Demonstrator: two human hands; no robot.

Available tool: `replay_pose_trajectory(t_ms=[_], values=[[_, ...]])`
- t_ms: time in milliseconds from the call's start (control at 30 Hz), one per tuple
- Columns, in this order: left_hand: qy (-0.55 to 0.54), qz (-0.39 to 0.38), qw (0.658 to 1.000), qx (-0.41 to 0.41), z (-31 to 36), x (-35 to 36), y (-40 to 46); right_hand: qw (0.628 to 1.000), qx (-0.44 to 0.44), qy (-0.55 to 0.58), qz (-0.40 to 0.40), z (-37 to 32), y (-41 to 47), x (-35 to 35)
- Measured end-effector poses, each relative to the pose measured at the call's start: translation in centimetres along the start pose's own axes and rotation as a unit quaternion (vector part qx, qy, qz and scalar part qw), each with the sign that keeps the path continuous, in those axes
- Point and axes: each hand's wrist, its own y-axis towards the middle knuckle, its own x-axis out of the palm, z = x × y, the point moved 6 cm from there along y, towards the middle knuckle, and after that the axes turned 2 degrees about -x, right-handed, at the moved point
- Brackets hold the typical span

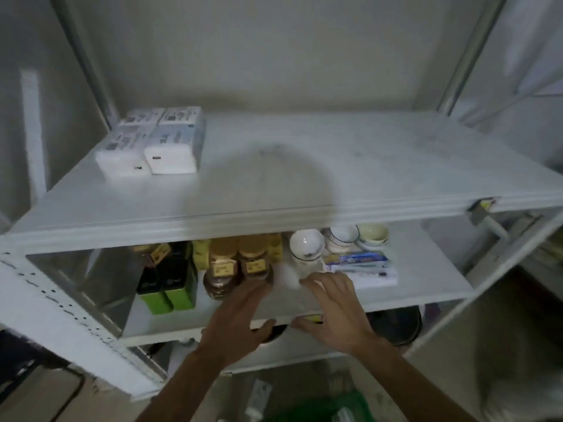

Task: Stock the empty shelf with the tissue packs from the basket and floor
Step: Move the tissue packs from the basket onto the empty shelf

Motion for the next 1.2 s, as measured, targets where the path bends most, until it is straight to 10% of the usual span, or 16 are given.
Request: replay_pose_trajectory(t_ms=[267, 533, 833, 1200], values=[[0.021, -0.25, 0.967, -0.038, 0.6, 14.4, -4.9, 0.951, 0.17, -0.059, -0.25, 9.0, -13.4, 8.1], [-0.011, -0.492, 0.861, -0.125, 2.0, 28.2, -13.2, 0.866, 0.36, 0.056, -0.343, 13.9, -30.2, 16.4], [-0.097, -0.53, 0.813, -0.22, 2.9, 42.7, -19.8, 0.728, 0.509, 0.146, -0.435, 18.1, -41.9, 27.5], [-0.084, -0.54, 0.811, -0.207, -5.1, 63.7, -25.8, 0.728, 0.507, 0.151, -0.436, 27.0, -48.0, 46.7]])
